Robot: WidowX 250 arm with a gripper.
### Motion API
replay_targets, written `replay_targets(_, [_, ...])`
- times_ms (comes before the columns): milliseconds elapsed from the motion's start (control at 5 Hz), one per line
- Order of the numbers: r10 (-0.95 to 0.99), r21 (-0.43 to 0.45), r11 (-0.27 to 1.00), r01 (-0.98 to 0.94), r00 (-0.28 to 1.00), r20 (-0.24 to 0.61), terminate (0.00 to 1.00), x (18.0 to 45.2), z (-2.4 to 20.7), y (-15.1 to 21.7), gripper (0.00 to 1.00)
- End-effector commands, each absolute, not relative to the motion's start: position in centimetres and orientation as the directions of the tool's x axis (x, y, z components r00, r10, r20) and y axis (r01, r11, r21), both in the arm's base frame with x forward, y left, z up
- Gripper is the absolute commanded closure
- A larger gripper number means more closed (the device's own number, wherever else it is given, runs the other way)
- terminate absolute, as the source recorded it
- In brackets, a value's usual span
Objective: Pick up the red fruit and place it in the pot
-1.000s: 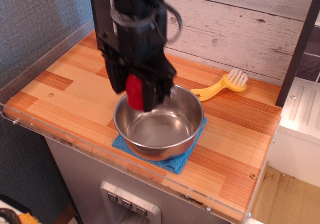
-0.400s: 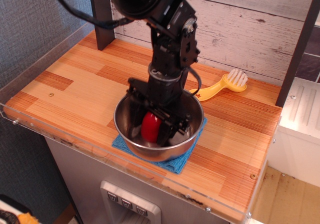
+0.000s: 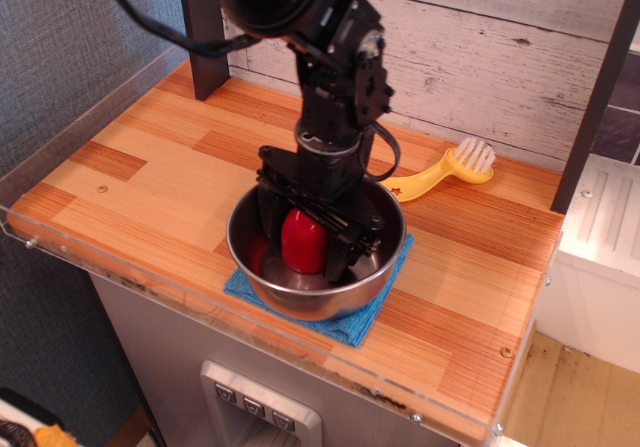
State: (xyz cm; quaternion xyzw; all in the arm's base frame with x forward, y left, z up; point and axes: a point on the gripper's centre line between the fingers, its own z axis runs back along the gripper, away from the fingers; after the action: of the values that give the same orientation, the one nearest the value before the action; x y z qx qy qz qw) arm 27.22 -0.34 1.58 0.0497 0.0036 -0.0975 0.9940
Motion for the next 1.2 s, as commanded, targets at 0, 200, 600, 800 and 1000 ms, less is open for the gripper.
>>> replay_targets(0, [-0.146,-0.010,0.989,0.150,0.977,0.155,0.00,26.9,9.4,1.1,0.00])
replay_targets(200, [-0.102,-0.059,0.992,0.113,0.982,0.162,0.00,26.6,11.6,2.7,0.00])
replay_targets(600, [-0.081,0.027,0.997,0.079,0.988,0.131,0.00,28.1,11.2,5.5,0.00])
replay_targets(800, [-0.106,0.062,0.993,0.099,0.986,0.128,0.00,29.2,10.9,4.6,0.00])
replay_targets(1000, [-0.091,0.053,0.995,0.085,0.988,0.127,0.00,29.5,10.6,4.3,0.00])
